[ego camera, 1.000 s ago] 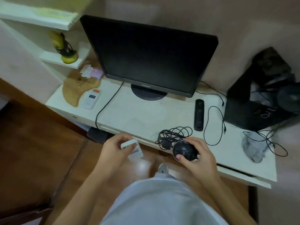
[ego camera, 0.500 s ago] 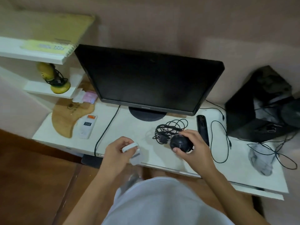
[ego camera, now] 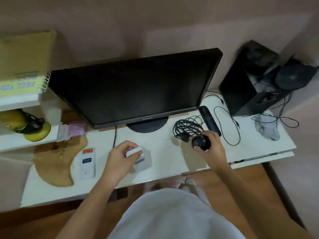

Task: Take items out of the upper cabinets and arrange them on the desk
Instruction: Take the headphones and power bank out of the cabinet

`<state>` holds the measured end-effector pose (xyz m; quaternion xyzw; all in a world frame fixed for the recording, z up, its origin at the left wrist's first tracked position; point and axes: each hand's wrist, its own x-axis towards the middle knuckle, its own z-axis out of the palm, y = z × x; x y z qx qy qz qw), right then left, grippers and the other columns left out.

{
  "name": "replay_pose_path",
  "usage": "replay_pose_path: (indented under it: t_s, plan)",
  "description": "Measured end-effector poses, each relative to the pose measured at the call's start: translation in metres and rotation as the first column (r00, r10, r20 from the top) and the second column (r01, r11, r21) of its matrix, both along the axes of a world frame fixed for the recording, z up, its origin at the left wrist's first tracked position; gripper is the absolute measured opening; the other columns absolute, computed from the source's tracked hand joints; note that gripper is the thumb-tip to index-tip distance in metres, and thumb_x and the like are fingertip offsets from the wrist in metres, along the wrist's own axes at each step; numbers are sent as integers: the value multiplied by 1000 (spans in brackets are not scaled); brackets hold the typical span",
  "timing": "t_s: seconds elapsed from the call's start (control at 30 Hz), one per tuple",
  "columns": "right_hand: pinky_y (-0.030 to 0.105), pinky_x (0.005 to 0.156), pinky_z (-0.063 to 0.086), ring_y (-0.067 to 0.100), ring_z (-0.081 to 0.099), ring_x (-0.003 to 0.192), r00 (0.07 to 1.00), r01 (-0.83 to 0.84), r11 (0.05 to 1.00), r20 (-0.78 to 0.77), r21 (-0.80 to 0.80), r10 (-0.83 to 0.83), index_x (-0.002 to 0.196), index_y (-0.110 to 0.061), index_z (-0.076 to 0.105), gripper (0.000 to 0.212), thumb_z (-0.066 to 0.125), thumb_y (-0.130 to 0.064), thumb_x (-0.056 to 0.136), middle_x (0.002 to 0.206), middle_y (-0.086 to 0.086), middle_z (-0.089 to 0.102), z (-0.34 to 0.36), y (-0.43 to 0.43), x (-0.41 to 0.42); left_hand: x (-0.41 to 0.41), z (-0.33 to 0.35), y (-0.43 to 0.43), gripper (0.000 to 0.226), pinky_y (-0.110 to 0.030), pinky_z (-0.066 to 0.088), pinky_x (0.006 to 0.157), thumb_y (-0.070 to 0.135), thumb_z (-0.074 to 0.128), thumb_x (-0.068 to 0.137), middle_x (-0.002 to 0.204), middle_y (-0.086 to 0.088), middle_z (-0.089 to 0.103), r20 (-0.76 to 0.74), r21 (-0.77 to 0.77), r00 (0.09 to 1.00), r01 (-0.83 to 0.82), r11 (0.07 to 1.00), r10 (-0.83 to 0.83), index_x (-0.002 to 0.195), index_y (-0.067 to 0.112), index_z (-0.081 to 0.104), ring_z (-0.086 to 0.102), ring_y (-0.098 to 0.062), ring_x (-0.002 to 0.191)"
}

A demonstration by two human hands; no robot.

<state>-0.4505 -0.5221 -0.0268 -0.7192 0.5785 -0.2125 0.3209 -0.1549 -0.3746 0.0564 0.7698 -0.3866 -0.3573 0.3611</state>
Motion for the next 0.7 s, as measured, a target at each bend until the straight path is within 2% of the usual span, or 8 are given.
replay_pose_path:
  t_s: [0.07, 0.17, 0.27, 0.33, 0.4, 0.57, 0.7]
  plan:
    - [26, 95, 42, 12, 52, 106, 999, 46, 998, 0, 37, -46, 129, -21, 55, 62, 84, -16, 75, 129, -5, 47, -6, 8, -1, 7, -4, -6, 10, -9, 45, 64, 23, 74, 89, 89, 18, 68, 13, 24, 999, 44, 999, -44, 87, 31, 69, 60, 9, 85]
    - [22, 97, 39, 14, 54, 110, 995, 98, 991, -10, 94, -97, 137, -20, 50, 69, 82, -16, 76, 134, 1, 45, -14, 21, -4, 14, -11, -15, 9, -13, 45, 65, 24, 74, 89, 93, 16, 67, 19, 64, 995, 100, 993, -101, 89, 31, 69, 62, -1, 86]
    - [26, 97, 42, 16, 54, 112, 986, 163, 972, -54, 172, -156, 143, -18, 45, 77, 82, -21, 76, 136, 2, 44, -23, 31, -8, 17, -17, -24, 8, -11, 44, 62, 25, 74, 90, 95, 17, 67, 5, 95, 989, 144, 985, -145, 91, 31, 68, 63, -5, 88]
    - [30, 96, 46, 17, 56, 111, 976, 219, 951, -61, 217, -211, 140, -20, 48, 75, 82, -27, 74, 130, 1, 51, -29, 35, -8, 19, -22, -30, 8, -7, 44, 59, 26, 74, 90, 97, 17, 67, -4, 125, 987, 157, 980, -158, 94, 29, 68, 63, -5, 89]
    - [31, 91, 46, 20, 59, 109, 963, 269, 933, -55, 238, -264, 134, -23, 52, 68, 82, -29, 73, 124, 0, 58, -33, 37, -6, 21, -28, -37, 9, -11, 45, 62, 27, 75, 89, 99, 15, 68, -38, 146, 986, 164, 976, -160, 95, 28, 68, 64, -7, 93]
    - [27, 91, 43, 21, 60, 110, 954, 299, 940, -31, 163, -298, 134, -22, 54, 64, 81, -34, 77, 125, 1, 61, -32, 26, 5, 18, -42, -57, 13, -16, 43, 66, 27, 77, 87, 106, 10, 69, -125, 192, 982, 167, 967, -145, 98, 25, 69, 62, -6, 100]
    - [24, 90, 39, 22, 59, 113, 938, 340, 929, 21, 142, -347, 134, -21, 54, 62, 81, -32, 78, 127, 1, 61, -25, 4, 22, 15, -51, -80, 19, -22, 46, 70, 29, 78, 85, 111, 5, 69, -195, 221, 974, 159, 962, -116, 101, 25, 70, 64, -15, 105]
